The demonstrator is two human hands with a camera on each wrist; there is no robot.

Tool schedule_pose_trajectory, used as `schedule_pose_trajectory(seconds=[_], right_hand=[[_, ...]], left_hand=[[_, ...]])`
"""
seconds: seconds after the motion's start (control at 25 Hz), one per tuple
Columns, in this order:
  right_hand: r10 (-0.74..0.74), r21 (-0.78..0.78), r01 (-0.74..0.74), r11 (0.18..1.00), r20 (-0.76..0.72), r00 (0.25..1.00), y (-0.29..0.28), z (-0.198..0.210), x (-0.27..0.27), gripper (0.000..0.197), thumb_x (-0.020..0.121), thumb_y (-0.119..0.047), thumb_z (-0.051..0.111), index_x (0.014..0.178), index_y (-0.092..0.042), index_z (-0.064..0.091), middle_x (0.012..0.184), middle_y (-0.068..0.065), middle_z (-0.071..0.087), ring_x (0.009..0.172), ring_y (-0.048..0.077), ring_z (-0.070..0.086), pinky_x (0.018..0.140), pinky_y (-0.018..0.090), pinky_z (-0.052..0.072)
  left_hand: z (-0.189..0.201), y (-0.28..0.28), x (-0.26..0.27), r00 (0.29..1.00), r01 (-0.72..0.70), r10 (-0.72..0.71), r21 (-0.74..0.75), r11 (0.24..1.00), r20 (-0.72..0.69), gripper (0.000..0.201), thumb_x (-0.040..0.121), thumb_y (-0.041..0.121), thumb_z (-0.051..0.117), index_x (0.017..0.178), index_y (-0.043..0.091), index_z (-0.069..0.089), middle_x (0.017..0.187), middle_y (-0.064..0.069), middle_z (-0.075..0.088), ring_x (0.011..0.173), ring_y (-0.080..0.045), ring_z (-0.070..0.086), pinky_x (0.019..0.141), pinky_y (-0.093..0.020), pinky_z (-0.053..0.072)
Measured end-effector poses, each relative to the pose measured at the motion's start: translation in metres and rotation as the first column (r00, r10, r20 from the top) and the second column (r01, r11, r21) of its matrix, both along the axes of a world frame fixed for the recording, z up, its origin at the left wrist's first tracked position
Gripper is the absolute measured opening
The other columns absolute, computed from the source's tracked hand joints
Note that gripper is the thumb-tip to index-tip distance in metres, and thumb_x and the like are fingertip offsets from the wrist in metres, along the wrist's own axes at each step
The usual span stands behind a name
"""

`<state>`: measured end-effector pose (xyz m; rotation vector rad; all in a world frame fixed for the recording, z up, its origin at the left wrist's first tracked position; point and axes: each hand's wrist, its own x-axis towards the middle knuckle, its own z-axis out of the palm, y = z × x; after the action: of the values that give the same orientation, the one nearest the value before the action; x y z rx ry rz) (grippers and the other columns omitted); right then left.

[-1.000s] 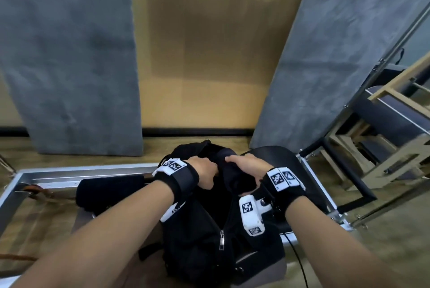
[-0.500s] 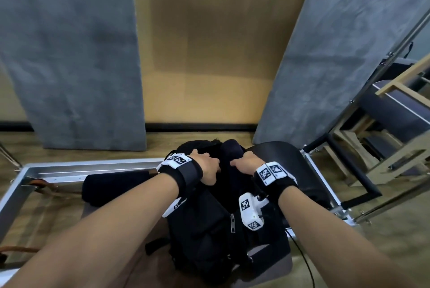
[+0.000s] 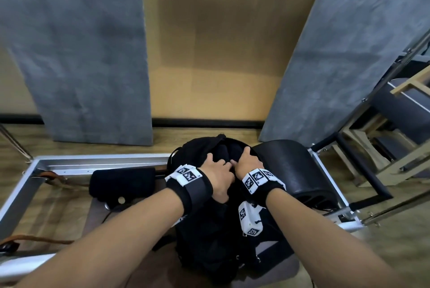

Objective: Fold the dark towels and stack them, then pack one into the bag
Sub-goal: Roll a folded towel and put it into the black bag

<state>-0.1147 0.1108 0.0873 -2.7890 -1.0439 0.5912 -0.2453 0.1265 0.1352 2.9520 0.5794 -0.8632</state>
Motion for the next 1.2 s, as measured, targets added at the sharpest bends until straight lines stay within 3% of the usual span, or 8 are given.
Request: schedule_pose_trajectory(seconds=[0.16,0.24,0.44,0.6,0.8,0.96,1.08,1.2], right_hand=[[0.058,-0.239,-0.097,0.966,-0.165,0.984,-0.005,0.039,0.010,0.075,0.096,-0.043,0.067,0.150,-0.006,0.030,0.140,0.018,0.054,0.126,0.034,0.058,0.091,0.039,0.050],[0.155,-0.338,-0.262,0.904,-0.313,0.937,-0.011,0.061,0.022,0.072,0.085,-0.038,0.075,0.141,-0.005,0.044,0.135,0.016,0.056,0.120,0.036,0.061,0.096,0.045,0.055],[0.155,-0.310,-0.267,0.912,-0.342,0.927,-0.020,0.066,0.031,0.095,0.086,-0.030,0.083,0.158,-0.015,0.023,0.151,0.015,0.049,0.099,0.031,0.063,0.104,0.047,0.053],[0.163,-0.254,-0.236,0.938,-0.279,0.946,-0.023,0.046,0.030,0.107,0.088,-0.023,0.082,0.165,-0.016,0.008,0.162,0.011,0.036,0.131,0.036,0.056,0.110,0.049,0.048],[0.404,-0.411,-0.369,0.834,-0.002,0.915,-0.039,0.036,0.026,0.087,0.088,-0.046,0.079,0.151,-0.005,0.034,0.145,0.014,0.053,0.128,0.035,0.058,0.103,0.043,0.050],[0.381,-0.389,-0.360,0.848,-0.025,0.924,-0.040,0.036,0.022,0.057,0.083,-0.024,0.083,0.129,-0.007,0.055,0.125,0.015,0.066,0.116,0.040,0.065,0.098,0.058,0.055],[0.432,-0.378,-0.401,0.834,-0.004,0.902,-0.035,0.046,0.020,0.027,0.085,-0.023,0.081,0.102,-0.008,0.066,0.112,0.016,0.073,0.096,0.033,0.071,0.091,0.048,0.058],[0.463,-0.291,-0.425,0.857,0.074,0.883,-0.012,0.064,0.017,0.022,0.092,-0.021,0.071,0.106,-0.006,0.065,0.114,0.015,0.071,0.098,0.034,0.070,0.087,0.038,0.058]], left_hand=[[0.008,-0.028,0.003,0.994,0.001,0.027,-0.265,0.964,0.102,0.031,0.101,0.046,0.049,0.094,0.019,0.062,0.096,-0.002,0.062,0.101,-0.031,0.059,0.113,-0.061,0.026],[0.011,-0.034,0.002,0.987,-0.053,0.111,-0.411,0.910,0.119,0.041,0.100,0.060,0.052,0.080,0.025,0.053,0.082,0.005,0.054,0.091,-0.029,0.058,0.094,-0.046,0.042],[0.007,-0.048,0.004,0.997,-0.017,0.049,-0.454,0.891,0.058,0.050,0.098,0.062,0.058,0.120,0.019,0.069,0.106,0.002,0.064,0.100,-0.025,0.061,0.084,-0.035,0.047],[0.007,-0.060,-0.002,0.995,0.062,-0.018,-0.493,0.868,0.093,0.032,0.101,0.029,0.062,0.130,0.016,0.065,0.111,-0.007,0.066,0.093,-0.022,0.056,0.078,-0.030,0.042],[0.020,-0.074,-0.011,0.986,0.132,-0.055,-0.527,0.840,0.160,0.036,0.098,0.005,0.054,0.131,0.011,0.067,0.108,-0.009,0.068,0.096,-0.028,0.061,0.087,-0.038,0.053],[0.032,-0.082,-0.015,0.985,0.127,-0.055,-0.481,0.867,0.161,0.037,0.095,0.004,0.055,0.130,0.008,0.067,0.122,-0.015,0.068,0.112,-0.034,0.063,0.097,-0.046,0.055],[0.033,-0.087,-0.021,0.984,0.120,-0.045,-0.448,0.886,0.174,0.039,0.093,0.005,0.057,0.129,0.011,0.069,0.118,-0.011,0.069,0.110,-0.034,0.064,0.095,-0.045,0.056],[0.032,-0.090,-0.024,0.988,0.088,-0.029,-0.408,0.909,0.150,0.048,0.096,0.008,0.059,0.144,0.017,0.061,0.134,-0.009,0.064,0.123,-0.033,0.060,0.106,-0.044,0.050]])
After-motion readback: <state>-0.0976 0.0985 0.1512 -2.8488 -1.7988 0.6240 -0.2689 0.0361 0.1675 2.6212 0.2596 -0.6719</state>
